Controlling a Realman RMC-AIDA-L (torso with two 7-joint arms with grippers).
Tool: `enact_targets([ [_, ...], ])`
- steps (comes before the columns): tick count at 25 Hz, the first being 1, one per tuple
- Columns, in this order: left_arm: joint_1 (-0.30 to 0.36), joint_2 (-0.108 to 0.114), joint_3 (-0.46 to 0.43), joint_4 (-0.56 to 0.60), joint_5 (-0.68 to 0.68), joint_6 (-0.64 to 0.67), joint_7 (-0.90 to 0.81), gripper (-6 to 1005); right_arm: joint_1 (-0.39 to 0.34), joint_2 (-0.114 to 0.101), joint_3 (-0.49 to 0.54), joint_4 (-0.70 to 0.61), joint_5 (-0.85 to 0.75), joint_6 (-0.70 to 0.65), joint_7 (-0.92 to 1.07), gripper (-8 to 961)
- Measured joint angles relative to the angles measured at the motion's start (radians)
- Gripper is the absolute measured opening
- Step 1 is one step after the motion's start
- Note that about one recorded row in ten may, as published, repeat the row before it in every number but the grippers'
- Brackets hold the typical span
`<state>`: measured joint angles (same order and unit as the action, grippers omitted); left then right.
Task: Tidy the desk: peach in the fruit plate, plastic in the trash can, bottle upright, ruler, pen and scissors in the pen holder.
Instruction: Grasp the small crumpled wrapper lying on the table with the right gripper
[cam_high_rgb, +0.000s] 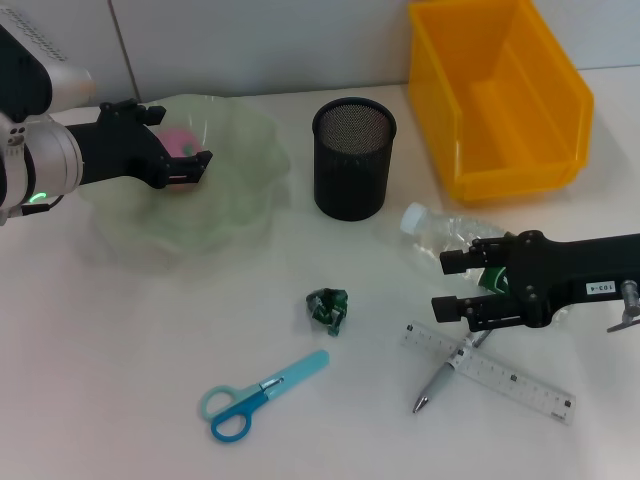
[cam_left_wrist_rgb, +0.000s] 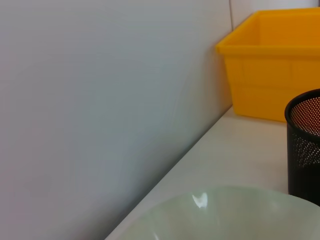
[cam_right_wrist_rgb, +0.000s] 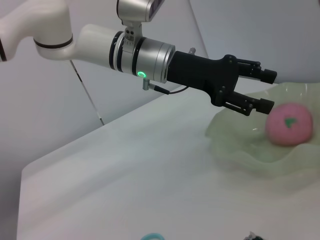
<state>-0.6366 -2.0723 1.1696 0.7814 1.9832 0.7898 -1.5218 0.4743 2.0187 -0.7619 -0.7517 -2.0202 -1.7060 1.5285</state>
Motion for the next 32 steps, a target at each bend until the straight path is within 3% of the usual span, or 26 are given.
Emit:
enact_targets([
  [6,0.001,0.001,0.000,0.004,-0.002,0.009,0.000,859,0.000,0.000,0.003,0.000,0.000,0.001,0.000,688],
  [10,0.004,0.000,-0.002,0.014,-0.010,0.029,-0.010,859,-0.002,0.000,0.004,0.000,0.000,0.002,0.001,686],
  [13,0.018,0.010,-0.033,0.044,-0.097,0.168,-0.057,859,-0.004,-0.002,0.005,0.000,0.000,0.002,0.001,685],
  [19,0.046,0.014,-0.255,0.051,-0.221,0.629,-0.062,859,-0.003,-0.004,0.006,-0.006,0.001,0.002,0.001,682],
  [22,0.055,0.014,-0.304,0.040,-0.230,0.794,-0.062,859,0.000,-0.005,0.006,-0.011,0.001,0.000,0.001,681],
  [24,0.068,0.013,-0.303,0.031,-0.228,0.873,-0.062,859,0.002,-0.010,0.006,-0.014,0.001,-0.003,0.001,680],
  [32,0.073,0.012,-0.219,-0.028,-0.165,0.932,-0.011,859,0.011,-0.019,0.005,-0.014,0.001,-0.004,0.001,676],
])
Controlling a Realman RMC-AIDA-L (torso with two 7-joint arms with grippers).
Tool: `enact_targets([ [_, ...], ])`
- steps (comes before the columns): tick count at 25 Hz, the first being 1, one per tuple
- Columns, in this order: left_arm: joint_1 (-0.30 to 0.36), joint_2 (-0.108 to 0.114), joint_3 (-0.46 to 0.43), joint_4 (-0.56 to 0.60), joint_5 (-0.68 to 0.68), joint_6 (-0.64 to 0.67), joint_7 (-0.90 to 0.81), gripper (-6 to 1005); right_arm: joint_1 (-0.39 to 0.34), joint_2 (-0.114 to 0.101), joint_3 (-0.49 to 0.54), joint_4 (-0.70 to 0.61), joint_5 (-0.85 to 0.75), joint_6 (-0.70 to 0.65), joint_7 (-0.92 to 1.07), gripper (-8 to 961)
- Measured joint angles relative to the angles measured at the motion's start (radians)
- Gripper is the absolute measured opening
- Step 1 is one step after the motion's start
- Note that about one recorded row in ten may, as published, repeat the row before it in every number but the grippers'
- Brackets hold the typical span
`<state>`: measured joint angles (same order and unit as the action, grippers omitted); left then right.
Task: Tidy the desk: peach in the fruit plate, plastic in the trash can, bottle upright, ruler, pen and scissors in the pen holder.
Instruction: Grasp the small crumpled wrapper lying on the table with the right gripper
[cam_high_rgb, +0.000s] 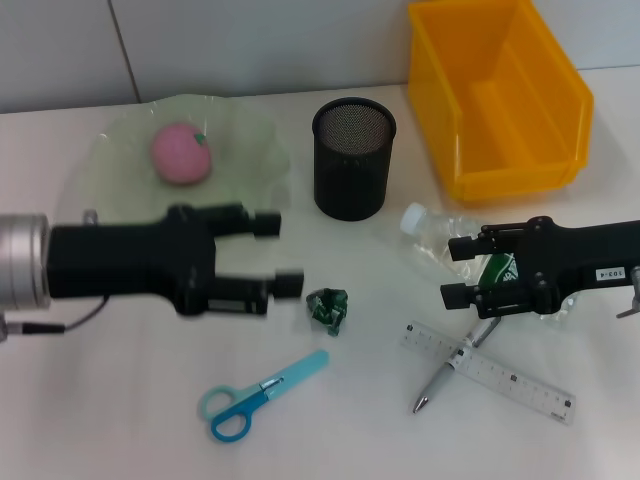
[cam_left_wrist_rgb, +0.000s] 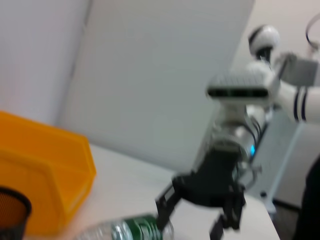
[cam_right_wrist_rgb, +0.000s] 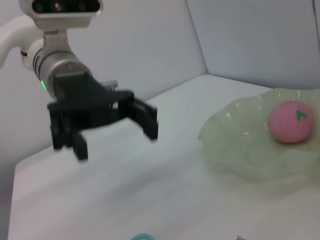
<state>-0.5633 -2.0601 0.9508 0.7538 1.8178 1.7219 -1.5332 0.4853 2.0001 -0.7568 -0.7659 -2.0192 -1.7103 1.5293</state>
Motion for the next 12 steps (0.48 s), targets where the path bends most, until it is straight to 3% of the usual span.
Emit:
enact_targets([
  [5,0.002,-0.006,0.011,-0.022,0.104,-0.043,0.046,858,0.001,-0.002,-0.006,-0.006,-0.001,0.002,-0.005,674],
  [12,0.002,-0.004,0.009,-0.034,0.118,-0.056,0.045,858,0.003,-0.001,-0.004,-0.053,0.000,-0.012,0.034,671],
])
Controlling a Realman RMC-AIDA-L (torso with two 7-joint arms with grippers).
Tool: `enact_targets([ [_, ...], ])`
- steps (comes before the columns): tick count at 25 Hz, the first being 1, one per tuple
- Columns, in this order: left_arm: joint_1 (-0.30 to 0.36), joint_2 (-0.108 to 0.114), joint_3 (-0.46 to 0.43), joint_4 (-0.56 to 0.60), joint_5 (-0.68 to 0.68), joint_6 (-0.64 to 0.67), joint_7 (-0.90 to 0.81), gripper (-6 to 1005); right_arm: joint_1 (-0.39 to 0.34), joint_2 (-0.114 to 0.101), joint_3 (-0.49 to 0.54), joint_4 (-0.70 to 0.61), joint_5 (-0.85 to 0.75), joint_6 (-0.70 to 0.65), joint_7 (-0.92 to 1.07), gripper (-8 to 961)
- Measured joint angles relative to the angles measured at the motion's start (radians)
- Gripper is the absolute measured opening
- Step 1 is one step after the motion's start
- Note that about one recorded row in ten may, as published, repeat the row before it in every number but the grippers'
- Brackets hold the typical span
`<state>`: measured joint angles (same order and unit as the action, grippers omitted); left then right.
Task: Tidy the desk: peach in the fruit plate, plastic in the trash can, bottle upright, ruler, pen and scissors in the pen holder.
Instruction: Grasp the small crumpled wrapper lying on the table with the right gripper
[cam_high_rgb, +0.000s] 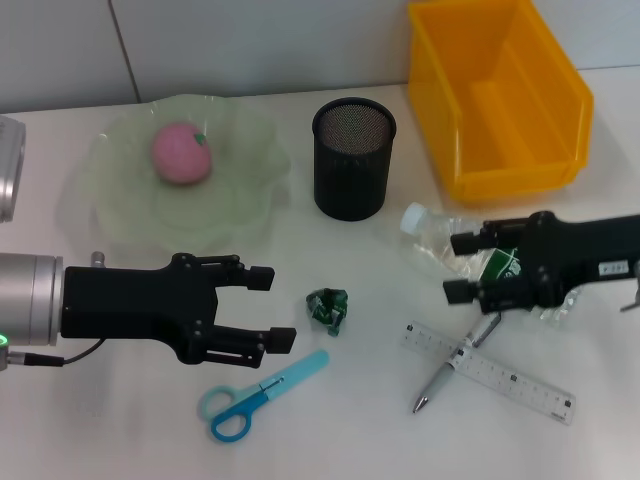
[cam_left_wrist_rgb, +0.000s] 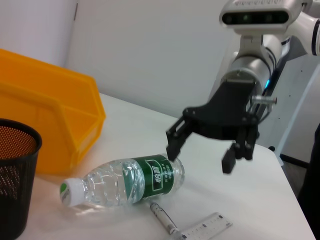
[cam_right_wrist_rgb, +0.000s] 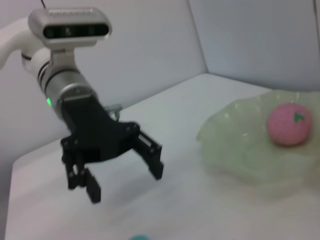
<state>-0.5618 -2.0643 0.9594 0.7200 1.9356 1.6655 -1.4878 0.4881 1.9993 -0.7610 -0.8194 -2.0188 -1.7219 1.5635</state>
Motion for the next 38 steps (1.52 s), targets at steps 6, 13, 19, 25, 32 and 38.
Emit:
enact_targets([
  [6,0.006,-0.001,-0.005,-0.002,0.002,-0.006,0.002,858,0.047,0.000,-0.020,-0.208,-0.012,-0.086,0.218,668],
  [13,0.021,0.001,-0.009,-0.002,-0.004,-0.018,0.003,858,0.267,-0.047,-0.064,-0.319,-0.204,-0.096,0.498,665],
  [19,0.024,0.003,-0.008,-0.002,0.002,-0.025,-0.004,858,0.423,-0.045,-0.161,-0.215,-0.334,-0.052,0.509,662],
  [25,0.027,0.005,-0.008,-0.001,0.004,-0.026,-0.005,858,0.447,-0.024,-0.321,-0.160,-0.343,0.050,0.502,659],
  [32,0.041,0.024,-0.010,0.004,0.013,-0.029,-0.005,858,0.448,0.028,-0.415,-0.122,-0.393,0.169,0.469,656],
  [38,0.059,0.039,-0.010,0.001,0.015,-0.035,0.005,858,0.453,0.068,-0.420,-0.064,-0.409,0.236,0.422,653],
])
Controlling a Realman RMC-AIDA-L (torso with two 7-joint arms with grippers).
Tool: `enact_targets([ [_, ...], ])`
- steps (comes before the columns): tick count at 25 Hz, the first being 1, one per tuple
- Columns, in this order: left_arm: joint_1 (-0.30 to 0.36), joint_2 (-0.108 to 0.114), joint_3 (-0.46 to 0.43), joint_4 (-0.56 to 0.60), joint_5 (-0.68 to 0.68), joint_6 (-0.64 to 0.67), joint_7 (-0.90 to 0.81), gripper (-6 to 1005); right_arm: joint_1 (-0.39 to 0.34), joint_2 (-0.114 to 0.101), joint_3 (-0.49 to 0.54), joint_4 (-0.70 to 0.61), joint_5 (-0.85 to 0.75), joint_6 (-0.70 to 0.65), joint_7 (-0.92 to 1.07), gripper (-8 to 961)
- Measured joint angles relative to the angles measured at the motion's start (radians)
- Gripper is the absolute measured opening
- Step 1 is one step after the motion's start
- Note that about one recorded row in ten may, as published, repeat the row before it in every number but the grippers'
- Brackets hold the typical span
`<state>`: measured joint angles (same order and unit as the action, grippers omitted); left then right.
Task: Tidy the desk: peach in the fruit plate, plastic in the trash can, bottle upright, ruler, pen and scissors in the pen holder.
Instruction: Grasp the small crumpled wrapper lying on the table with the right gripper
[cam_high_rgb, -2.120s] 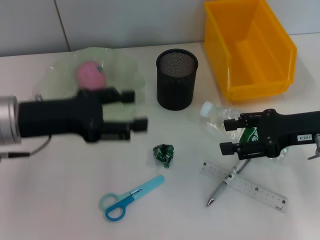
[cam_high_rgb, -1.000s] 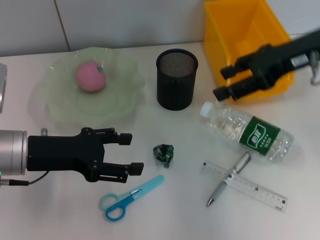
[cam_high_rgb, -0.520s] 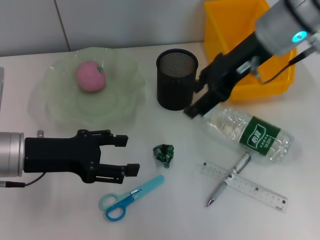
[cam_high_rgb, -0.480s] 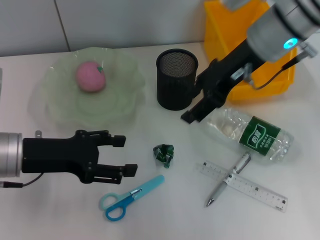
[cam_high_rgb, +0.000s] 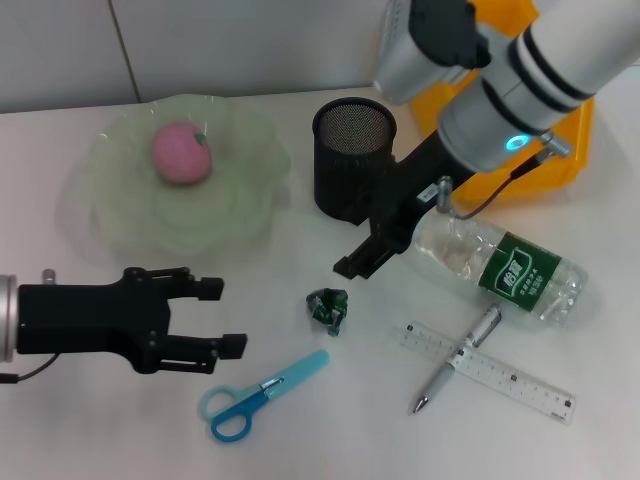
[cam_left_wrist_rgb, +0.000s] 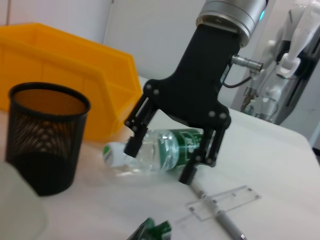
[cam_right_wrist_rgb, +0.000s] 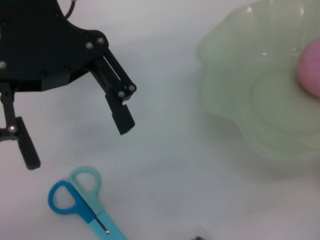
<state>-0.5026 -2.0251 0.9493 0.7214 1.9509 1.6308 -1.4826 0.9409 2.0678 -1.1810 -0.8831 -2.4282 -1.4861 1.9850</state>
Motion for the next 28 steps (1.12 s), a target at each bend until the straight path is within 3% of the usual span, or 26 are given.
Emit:
enact_targets([
  [12,0.023,0.006,-0.011,0.006,0.000,-0.008,0.018,858,0.027,0.016,-0.075,0.154,0.030,0.108,-0.059,648],
  [28,0.025,0.004,-0.012,0.006,-0.007,-0.003,0.013,857,0.030,0.020,-0.209,0.232,0.097,0.222,-0.094,641],
])
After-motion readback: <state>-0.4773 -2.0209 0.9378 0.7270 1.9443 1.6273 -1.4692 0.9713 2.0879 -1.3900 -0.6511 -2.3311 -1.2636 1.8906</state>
